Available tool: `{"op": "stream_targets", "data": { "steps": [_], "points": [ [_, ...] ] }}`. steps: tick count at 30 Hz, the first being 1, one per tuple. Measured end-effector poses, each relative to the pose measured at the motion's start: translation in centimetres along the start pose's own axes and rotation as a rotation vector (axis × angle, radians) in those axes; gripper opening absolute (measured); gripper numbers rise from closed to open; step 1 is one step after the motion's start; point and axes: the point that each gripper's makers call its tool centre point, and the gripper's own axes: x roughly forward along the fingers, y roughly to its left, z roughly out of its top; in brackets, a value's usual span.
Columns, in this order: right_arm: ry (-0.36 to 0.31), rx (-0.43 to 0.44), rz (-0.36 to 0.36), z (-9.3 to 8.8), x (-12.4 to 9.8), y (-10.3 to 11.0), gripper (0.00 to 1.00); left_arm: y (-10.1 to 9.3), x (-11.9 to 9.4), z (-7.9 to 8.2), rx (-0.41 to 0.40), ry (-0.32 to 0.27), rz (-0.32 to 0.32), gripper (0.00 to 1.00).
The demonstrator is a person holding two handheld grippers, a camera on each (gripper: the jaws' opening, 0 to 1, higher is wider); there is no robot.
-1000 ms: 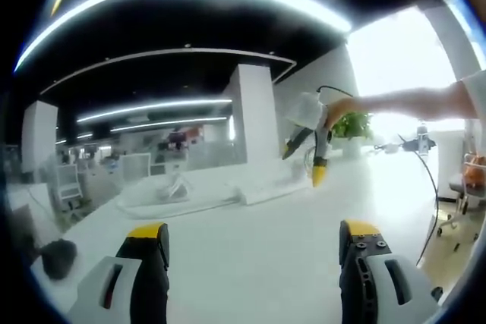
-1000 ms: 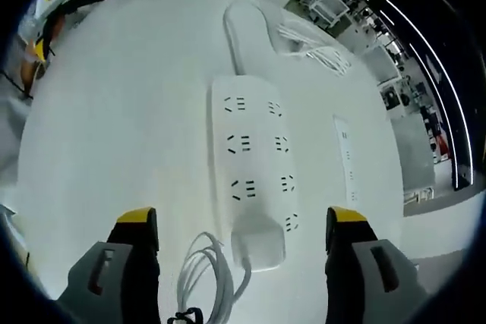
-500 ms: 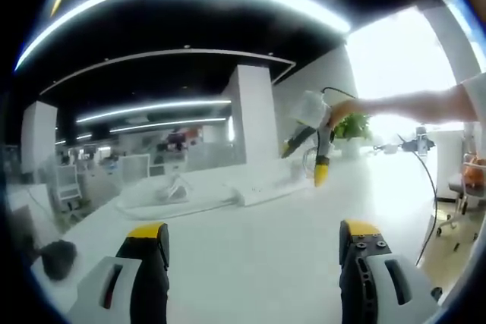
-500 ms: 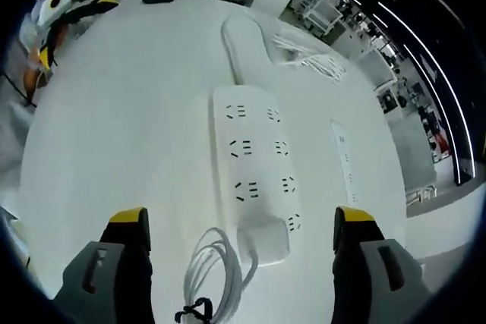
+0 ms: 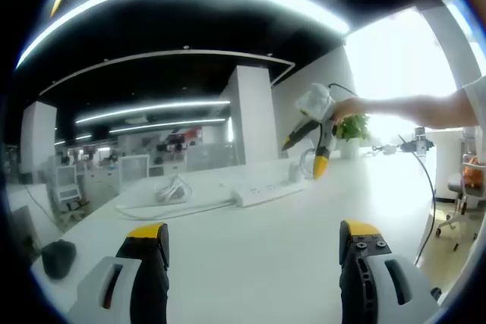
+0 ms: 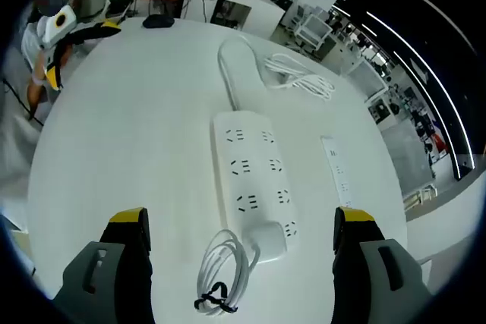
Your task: Straighten the power strip on the desk, plug the charger into it
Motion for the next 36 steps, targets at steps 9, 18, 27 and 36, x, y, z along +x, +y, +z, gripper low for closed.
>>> {"op": "stream_targets", "data": {
  "steps": [9,18,27,36],
  "points": [
    [-0.057,0.043,-0.027,0.1,-1.3,-0.2,1.0,-0.3,0.0,0.1,0.003,0.0,-0.006,0.96],
    [-0.132,0.115,-0.051,0.2,-2.3,-0.5,1.0,-0.5,0.1,0.0,0.004,0.005,-0.012,0.96],
    [-0.211,0.17,-0.09,1.0,-3.9,-0.9,1.0,-0.5,0.6,-0.2,0.008,0.023,-0.019,0.95],
    [-0.298,0.221,-0.13,1.6,-6.0,-1.1,1.0,-0.4,1.1,-0.5,0.0,0.038,-0.028,0.95]
  ]
}}
